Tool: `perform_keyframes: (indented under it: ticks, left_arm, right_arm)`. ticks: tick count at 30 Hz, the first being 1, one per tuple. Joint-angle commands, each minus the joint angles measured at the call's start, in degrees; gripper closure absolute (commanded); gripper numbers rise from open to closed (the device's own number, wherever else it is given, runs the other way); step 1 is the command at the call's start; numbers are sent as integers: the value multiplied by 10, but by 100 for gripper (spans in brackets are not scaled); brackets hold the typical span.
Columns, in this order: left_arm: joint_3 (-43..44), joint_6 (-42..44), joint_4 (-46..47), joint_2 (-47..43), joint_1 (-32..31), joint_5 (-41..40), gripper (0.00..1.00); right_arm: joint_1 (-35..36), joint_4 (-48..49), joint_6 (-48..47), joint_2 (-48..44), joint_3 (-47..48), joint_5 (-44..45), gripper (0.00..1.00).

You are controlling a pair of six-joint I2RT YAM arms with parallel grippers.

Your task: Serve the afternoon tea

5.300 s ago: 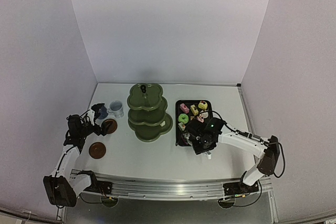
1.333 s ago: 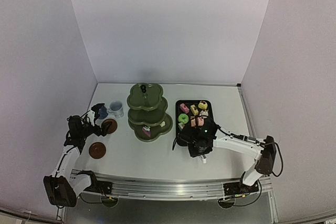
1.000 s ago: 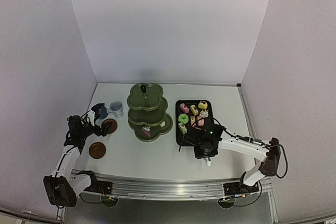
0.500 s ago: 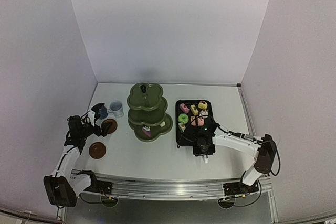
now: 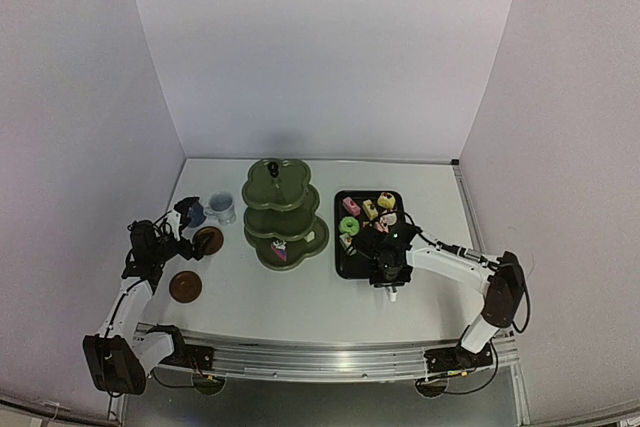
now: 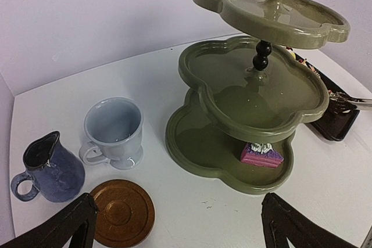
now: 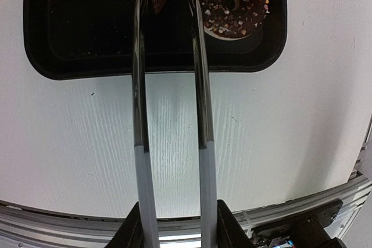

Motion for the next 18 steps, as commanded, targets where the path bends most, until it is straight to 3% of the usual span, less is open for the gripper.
perform_keyframes:
  ticks: [1,8,18]
  left_arm:
    - [-7,-5,19,-7,-3,3,1]
    - [-7,-2,13,-13,-3,-1,1]
    - [-5,-28,-2,-25,-3,-37,1]
  right_arm:
    - [-7,13,-15,14,4,12,72]
    - [-7,7,-17,-6,11,4,99]
    - [-2,-39,-55,-53,29,-4,100]
